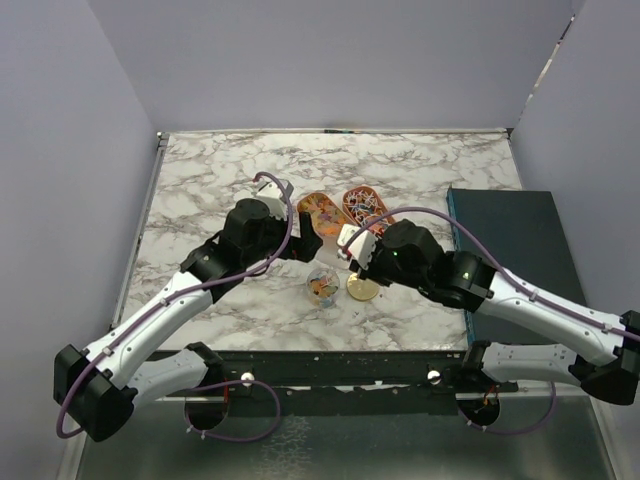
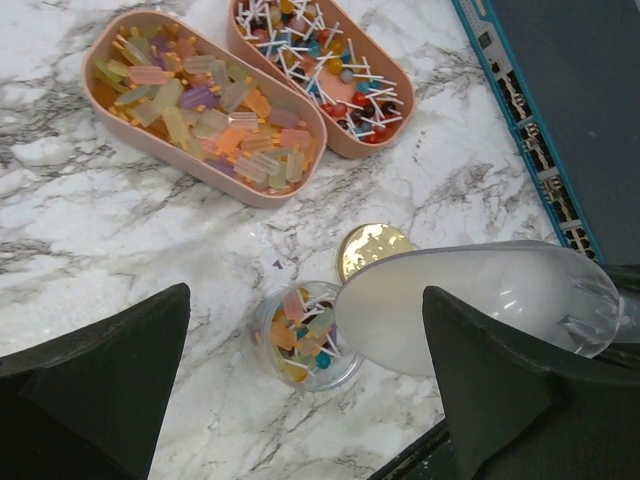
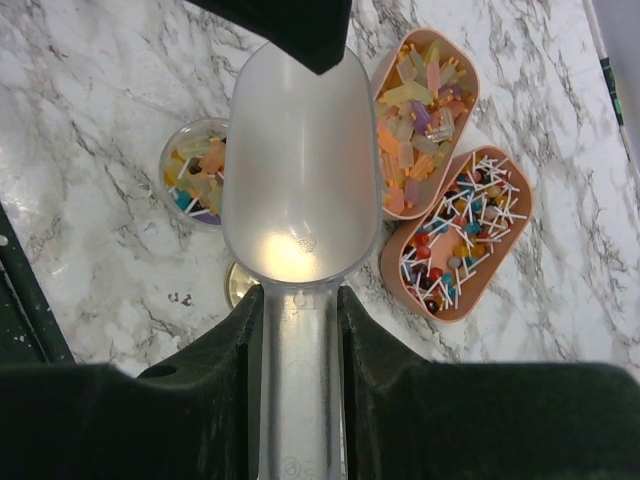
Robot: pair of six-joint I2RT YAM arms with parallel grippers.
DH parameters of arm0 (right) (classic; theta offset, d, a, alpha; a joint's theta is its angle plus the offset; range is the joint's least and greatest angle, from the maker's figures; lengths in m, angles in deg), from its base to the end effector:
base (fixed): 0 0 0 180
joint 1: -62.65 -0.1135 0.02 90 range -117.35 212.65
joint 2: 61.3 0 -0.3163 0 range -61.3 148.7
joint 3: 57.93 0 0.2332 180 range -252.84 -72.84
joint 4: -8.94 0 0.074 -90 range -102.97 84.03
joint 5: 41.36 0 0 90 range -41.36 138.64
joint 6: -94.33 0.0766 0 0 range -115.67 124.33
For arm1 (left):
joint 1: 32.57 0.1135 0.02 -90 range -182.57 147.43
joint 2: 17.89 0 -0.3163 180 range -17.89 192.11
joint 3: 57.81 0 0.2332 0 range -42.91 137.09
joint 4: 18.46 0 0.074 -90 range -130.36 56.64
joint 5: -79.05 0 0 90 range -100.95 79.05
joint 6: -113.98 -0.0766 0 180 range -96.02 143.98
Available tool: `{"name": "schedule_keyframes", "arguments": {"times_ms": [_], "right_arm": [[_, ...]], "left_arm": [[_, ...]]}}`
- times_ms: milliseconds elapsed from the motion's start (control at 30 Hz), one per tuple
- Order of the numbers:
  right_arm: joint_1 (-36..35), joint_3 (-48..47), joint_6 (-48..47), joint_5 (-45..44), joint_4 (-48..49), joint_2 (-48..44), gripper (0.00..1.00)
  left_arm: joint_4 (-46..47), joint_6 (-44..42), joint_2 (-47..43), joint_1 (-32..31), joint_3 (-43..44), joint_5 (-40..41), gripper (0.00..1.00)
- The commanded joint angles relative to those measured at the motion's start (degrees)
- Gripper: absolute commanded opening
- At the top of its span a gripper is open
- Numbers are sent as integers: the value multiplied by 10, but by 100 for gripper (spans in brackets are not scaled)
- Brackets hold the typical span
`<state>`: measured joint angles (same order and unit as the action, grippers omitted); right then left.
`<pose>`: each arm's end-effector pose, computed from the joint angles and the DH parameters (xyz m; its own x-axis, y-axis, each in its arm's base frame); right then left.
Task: Pack the candies
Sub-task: Scoop the fake candies from the storage box.
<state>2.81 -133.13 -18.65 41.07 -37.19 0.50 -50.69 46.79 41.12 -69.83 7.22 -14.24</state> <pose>0.1210 0.1882 0.3652 0.0628 -0.6622 -0.7467 -0.8439 0.3642 -0.3940 0.1757 -0.1392 0.3426 -0.5742 -0.0495 -0.8172 0.4587 0.8074 -0.3712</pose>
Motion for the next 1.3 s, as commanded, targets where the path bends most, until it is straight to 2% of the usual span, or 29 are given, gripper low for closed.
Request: {"name": "schedule_keyframes", "arguments": {"times_ms": [0,267,433,933,1267], "right_arm": [[22,-20,3,-22,14,26,0],[114,-83,44,16,-37,119,0],[152,-145,73,29,-93,189,0],[189,-348,146,24,-297,393,0],[193,-437,176,18,-371,484,1]], "left_arm": [[-28,-31,-25,1,25,77,99],[-29,-55,-74,1,16,186,99],[-19,-70,-100,1,-12,216,99],[-15,-70,-124,-2,-40,209,99],[-16,-76,-136,-23,-41,222,99]]}}
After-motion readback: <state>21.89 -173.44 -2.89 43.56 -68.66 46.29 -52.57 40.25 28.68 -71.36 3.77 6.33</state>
